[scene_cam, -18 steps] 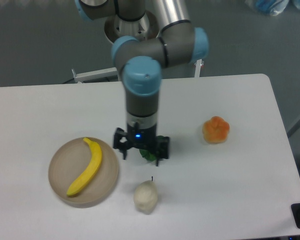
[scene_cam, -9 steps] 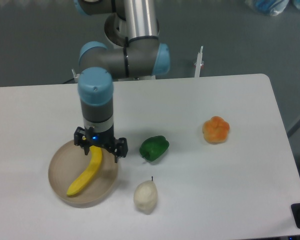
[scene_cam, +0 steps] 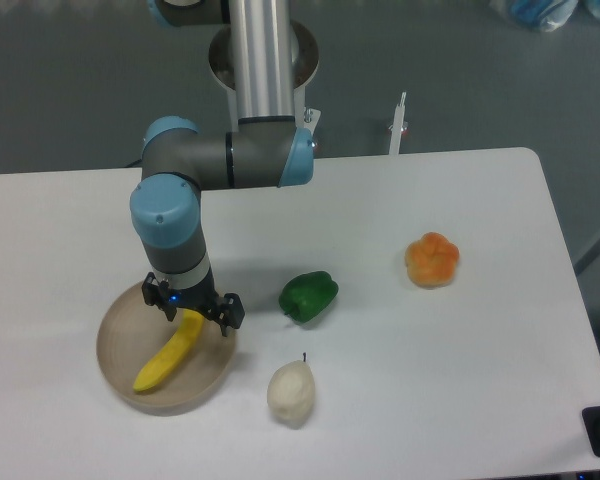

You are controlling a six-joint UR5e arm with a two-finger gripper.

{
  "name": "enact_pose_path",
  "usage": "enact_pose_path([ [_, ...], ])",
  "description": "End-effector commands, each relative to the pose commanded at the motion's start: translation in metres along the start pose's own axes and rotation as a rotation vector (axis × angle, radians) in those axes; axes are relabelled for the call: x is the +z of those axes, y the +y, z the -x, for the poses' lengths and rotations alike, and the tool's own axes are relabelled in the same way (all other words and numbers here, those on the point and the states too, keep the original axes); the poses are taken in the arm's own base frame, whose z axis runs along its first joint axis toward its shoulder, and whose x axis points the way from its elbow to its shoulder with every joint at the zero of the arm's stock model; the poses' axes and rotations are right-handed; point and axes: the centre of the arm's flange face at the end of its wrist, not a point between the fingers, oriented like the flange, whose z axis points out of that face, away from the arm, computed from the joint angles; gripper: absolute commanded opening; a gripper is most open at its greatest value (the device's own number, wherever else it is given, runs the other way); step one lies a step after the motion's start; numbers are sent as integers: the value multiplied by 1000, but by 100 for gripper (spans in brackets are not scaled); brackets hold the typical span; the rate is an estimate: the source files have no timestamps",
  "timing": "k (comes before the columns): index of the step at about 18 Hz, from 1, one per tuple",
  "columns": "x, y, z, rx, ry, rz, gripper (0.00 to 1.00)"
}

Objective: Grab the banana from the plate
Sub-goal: 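Lower the gripper onto the yellow banana's middle on the plate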

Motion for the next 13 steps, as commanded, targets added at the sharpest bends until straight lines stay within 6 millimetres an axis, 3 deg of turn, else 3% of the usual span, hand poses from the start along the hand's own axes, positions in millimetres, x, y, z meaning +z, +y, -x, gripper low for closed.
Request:
enact_pose_path([
  [3,16,-3,-2,1,8,20,100],
  [11,24,-4,-18,10,17,32,100],
  [13,26,-7,-18,13,17,31,92],
])
